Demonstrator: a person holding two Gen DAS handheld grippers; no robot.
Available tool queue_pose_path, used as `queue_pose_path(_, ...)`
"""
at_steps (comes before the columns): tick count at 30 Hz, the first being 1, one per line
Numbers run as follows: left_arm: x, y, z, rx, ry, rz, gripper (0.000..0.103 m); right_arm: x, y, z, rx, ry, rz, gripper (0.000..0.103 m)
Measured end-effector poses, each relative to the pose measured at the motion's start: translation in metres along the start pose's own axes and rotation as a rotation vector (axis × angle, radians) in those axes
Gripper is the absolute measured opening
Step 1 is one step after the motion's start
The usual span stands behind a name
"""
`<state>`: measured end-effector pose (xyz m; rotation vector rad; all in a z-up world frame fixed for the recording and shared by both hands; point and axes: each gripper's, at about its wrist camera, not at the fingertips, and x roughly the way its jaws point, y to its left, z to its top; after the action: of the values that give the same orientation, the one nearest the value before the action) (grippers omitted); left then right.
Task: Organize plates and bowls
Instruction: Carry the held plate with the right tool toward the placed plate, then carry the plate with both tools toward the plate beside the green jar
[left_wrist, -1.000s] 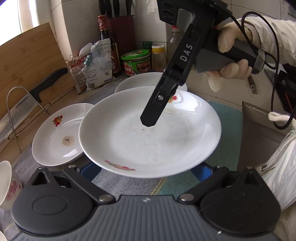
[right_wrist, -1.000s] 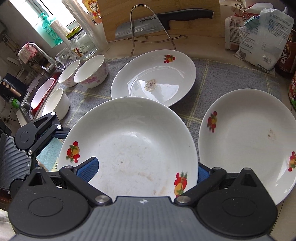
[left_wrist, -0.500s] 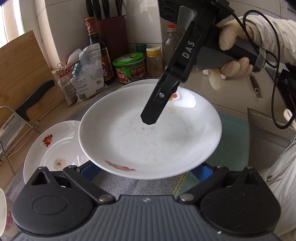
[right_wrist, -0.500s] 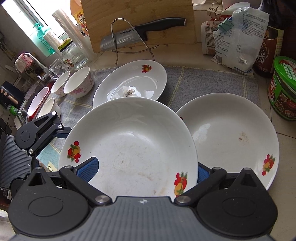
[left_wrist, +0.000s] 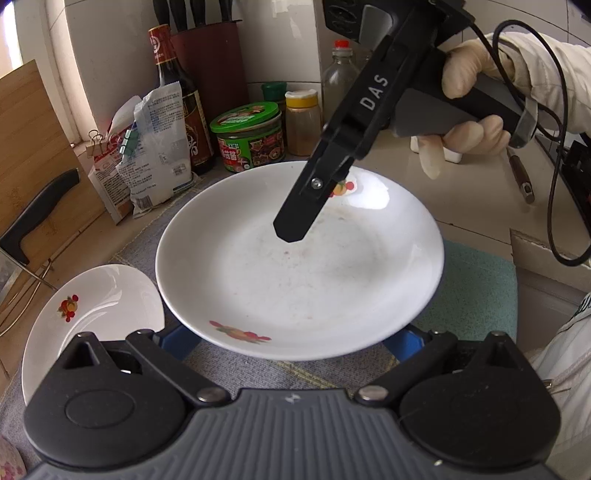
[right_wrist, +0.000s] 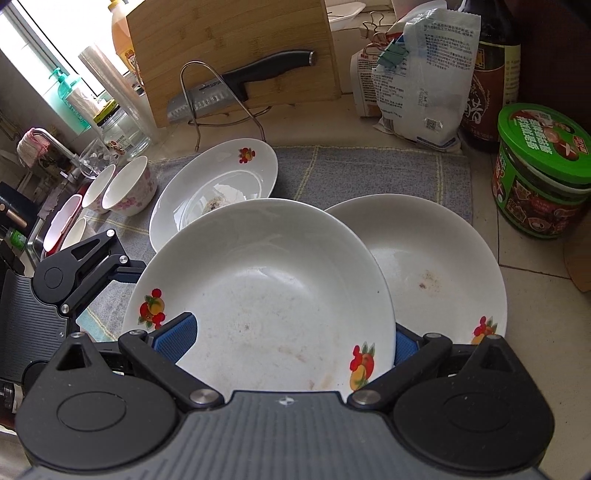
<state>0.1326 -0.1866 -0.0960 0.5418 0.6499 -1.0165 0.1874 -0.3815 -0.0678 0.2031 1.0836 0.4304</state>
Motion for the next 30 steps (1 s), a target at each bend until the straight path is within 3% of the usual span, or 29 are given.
queue_pose_path(30, 0.040, 0.007, 0.025, -0.032, 0.042, -0.029, 0.101, 0.013, -0.050, 0.005, 0.069, -0.008, -0.029, 0.103)
